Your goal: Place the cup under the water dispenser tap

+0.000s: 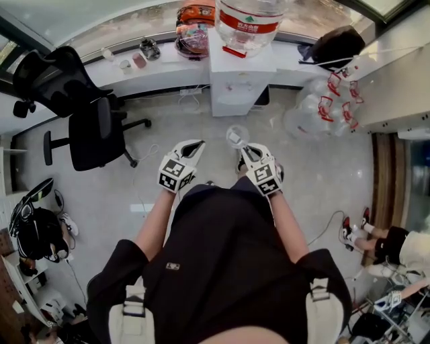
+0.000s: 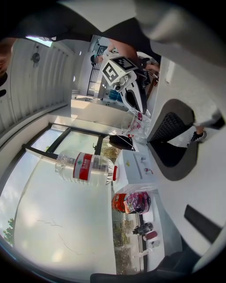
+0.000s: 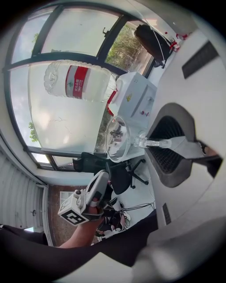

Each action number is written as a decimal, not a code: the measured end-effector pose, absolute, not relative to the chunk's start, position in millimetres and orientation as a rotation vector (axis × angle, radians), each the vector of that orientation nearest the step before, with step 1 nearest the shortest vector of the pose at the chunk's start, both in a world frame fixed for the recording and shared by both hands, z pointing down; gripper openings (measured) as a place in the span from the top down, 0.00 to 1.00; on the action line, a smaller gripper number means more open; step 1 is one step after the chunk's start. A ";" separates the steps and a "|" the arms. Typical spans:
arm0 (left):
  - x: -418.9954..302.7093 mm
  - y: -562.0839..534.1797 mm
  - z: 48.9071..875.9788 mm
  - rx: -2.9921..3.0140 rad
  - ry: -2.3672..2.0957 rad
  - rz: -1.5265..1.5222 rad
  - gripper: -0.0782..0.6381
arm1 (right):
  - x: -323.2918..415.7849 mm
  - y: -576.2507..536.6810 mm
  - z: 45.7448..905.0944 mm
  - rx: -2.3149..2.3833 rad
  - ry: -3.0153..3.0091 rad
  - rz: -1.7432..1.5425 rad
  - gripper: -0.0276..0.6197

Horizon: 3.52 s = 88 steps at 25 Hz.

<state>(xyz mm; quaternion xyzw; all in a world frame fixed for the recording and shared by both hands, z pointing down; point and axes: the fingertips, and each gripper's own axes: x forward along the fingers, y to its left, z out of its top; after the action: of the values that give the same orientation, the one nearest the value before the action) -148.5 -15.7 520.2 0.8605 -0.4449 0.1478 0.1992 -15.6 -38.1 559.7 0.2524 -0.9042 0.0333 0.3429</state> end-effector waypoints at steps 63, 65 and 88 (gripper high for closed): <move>-72.8 -173.4 638.7 2.280 -1.137 0.516 0.89 | 55.4 -268.1 816.1 0.649 -2.184 0.393 0.93; -75.0 -173.9 646.5 2.275 -1.143 0.514 0.89 | 55.2 -275.4 828.8 0.663 -2.173 0.392 0.93; -78.5 -130.7 722.5 2.167 -1.133 0.540 0.89 | 52.0 -329.7 949.1 0.850 -2.103 0.491 0.93</move>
<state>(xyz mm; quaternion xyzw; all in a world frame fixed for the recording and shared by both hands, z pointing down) -78.5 -130.7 722.5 0.8217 -0.4298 0.2047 0.3132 52.0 -329.7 949.1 0.3358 -0.8309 0.1940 0.3990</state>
